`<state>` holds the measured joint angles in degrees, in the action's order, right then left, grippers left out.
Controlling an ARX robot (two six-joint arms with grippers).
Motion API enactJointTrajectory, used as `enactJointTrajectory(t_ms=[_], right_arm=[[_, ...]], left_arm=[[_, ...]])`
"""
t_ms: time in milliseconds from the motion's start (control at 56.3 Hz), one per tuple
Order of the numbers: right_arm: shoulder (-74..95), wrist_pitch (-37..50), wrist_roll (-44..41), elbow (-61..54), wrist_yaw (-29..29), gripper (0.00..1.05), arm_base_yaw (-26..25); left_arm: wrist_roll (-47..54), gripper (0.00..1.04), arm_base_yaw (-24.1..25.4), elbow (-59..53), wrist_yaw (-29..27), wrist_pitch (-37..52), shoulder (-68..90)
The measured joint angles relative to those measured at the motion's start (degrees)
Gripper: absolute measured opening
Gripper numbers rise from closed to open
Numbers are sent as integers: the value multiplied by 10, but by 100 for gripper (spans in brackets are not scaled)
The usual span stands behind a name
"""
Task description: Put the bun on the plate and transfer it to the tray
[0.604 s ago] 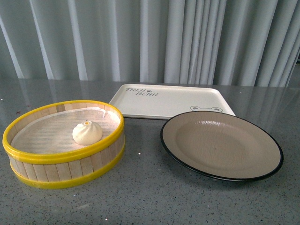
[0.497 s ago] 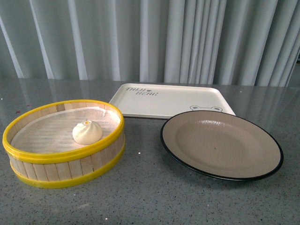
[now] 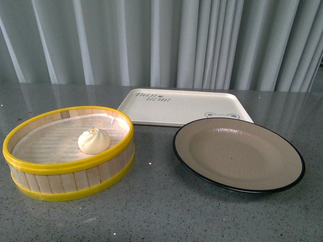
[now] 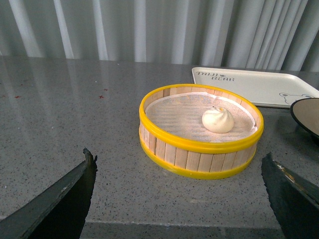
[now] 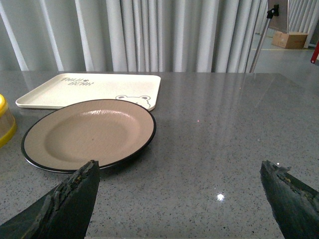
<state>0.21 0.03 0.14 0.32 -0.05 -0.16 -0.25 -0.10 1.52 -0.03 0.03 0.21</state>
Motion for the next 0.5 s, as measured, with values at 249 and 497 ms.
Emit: enactJointTrajectory(t_ms=[249, 497], right_arm=[[0, 0, 0, 0, 0, 96, 0], [0, 0, 0, 0, 0, 96, 0]], left_arm=[[-5, 98, 0, 2, 3, -5, 4], [-172, 98, 87, 102, 106, 178, 355]])
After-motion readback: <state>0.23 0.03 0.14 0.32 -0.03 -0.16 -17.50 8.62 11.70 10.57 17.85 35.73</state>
